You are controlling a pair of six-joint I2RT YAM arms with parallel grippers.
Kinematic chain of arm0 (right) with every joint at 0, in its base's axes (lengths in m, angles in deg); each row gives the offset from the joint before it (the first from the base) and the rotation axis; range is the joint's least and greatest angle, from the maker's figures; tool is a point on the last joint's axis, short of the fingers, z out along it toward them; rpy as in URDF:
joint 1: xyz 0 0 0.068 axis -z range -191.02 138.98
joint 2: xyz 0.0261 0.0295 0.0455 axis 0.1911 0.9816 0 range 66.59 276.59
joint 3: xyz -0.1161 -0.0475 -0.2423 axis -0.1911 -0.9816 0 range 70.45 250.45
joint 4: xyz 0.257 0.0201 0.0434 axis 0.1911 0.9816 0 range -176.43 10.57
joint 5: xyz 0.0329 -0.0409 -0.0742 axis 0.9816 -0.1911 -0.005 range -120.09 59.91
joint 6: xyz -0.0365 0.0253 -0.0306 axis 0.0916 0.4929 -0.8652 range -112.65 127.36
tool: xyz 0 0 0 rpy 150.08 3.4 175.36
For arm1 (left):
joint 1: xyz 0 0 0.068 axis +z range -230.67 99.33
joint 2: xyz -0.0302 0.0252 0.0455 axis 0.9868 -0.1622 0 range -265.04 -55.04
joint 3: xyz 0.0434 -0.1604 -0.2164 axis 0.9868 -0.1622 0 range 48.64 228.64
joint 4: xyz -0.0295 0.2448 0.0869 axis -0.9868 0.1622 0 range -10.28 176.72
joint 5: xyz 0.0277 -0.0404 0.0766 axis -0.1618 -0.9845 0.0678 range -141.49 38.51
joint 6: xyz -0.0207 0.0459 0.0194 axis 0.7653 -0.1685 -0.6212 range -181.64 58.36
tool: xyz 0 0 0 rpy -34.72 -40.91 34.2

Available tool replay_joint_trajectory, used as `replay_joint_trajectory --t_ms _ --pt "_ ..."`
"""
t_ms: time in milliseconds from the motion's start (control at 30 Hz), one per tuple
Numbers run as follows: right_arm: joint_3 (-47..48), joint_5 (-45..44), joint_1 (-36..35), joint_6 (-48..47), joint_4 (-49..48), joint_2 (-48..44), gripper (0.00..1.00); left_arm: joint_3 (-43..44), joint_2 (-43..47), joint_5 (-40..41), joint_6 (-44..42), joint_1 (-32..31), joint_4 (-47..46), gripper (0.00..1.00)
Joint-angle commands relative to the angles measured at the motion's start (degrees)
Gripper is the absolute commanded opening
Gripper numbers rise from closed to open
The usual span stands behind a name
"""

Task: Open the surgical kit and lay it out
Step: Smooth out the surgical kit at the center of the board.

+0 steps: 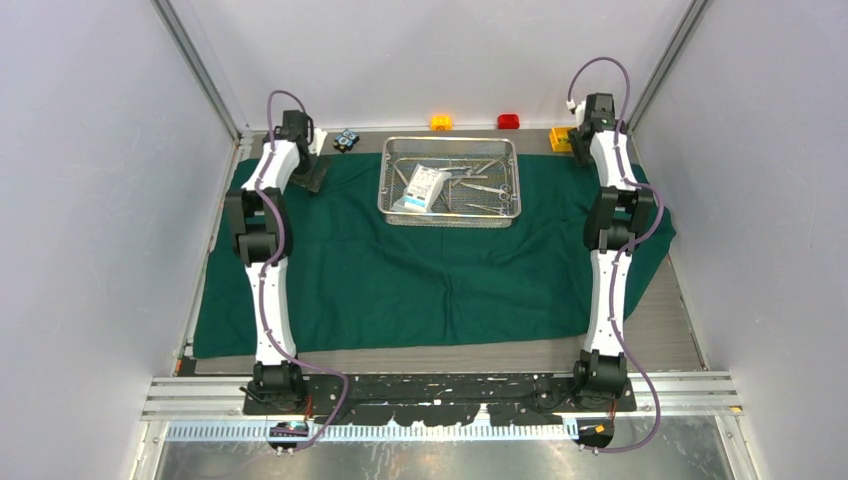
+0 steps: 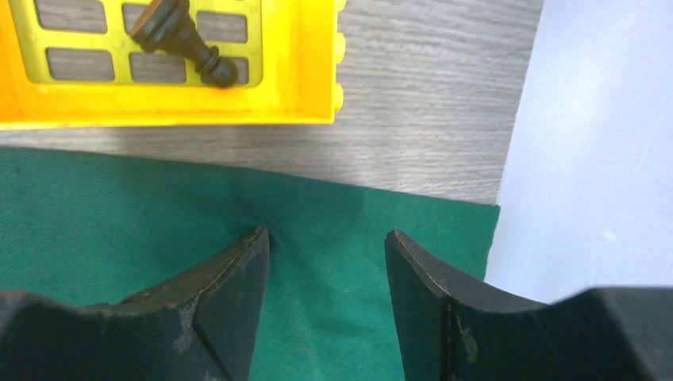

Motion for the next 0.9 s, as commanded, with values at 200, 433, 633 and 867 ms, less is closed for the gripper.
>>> replay_joint_trajectory --t_ms 200,433,633,867 --pt "3.6 -4.4 -0.4 -6.1 -5.3 3.4 0.65 7.4 0.1 2.8 -0.7 0.6 3.7 0.86" --pt "-3.3 -3.0 0.7 -4.9 -7.0 -5.1 0.66 8.8 0.7 3.0 0.4 0.7 3.4 0.93" --pt "-13.6 2.6 3.8 0.2 -8.5 -14.3 0.66 7.0 2.6 1.8 1.2 0.6 2.1 0.96" --pt "-21.9 5.0 7.2 3.2 -9.5 -18.1 0.66 5.5 3.7 0.4 1.5 0.7 1.4 0.98"
